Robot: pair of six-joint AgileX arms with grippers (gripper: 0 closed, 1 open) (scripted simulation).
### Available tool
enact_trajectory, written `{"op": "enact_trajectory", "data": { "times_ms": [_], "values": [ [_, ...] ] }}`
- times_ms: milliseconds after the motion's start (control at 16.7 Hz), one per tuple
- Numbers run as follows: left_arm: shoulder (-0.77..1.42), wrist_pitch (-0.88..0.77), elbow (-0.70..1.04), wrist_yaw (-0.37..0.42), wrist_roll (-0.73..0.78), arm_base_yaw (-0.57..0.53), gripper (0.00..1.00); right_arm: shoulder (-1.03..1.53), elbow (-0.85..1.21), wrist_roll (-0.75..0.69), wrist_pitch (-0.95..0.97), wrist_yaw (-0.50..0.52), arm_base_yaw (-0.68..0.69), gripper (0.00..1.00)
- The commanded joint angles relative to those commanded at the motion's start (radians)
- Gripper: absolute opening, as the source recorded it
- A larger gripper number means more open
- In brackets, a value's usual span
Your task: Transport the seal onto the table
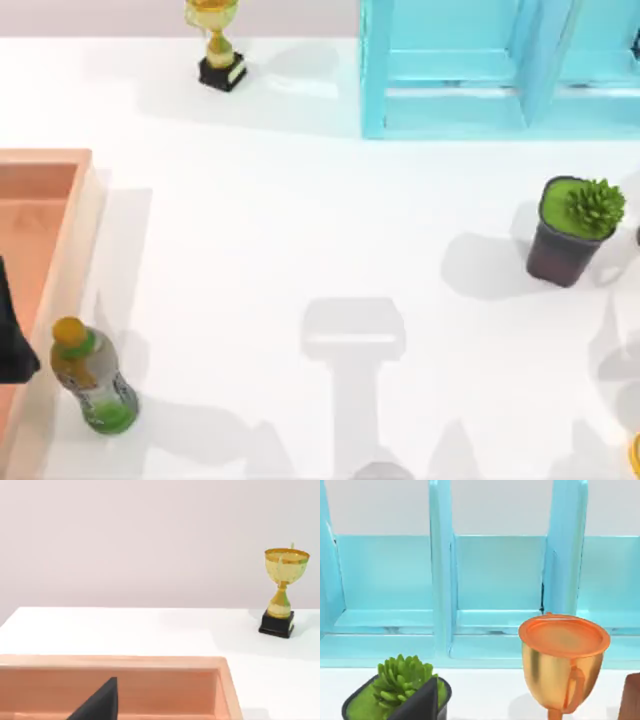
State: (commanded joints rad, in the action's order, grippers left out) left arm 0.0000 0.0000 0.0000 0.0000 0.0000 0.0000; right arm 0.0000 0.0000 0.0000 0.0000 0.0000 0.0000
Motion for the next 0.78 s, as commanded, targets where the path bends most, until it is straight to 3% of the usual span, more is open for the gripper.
{"op": "enact_trajectory", "data": {
  "times_ms": [360, 780],
  "values": [
    [0.107, -0.097, 0.103, -0.002, 0.031, 0.030, 1.00, 0.000, 0.000, 0.000, 0.000, 0.000, 0.000, 1.00],
    [0.675, -0.510, 0.533, -0.001, 0.153, 0.142, 1.00, 0.000, 0.000, 0.000, 0.000, 0.000, 0.000, 1.00]
  ]
}}
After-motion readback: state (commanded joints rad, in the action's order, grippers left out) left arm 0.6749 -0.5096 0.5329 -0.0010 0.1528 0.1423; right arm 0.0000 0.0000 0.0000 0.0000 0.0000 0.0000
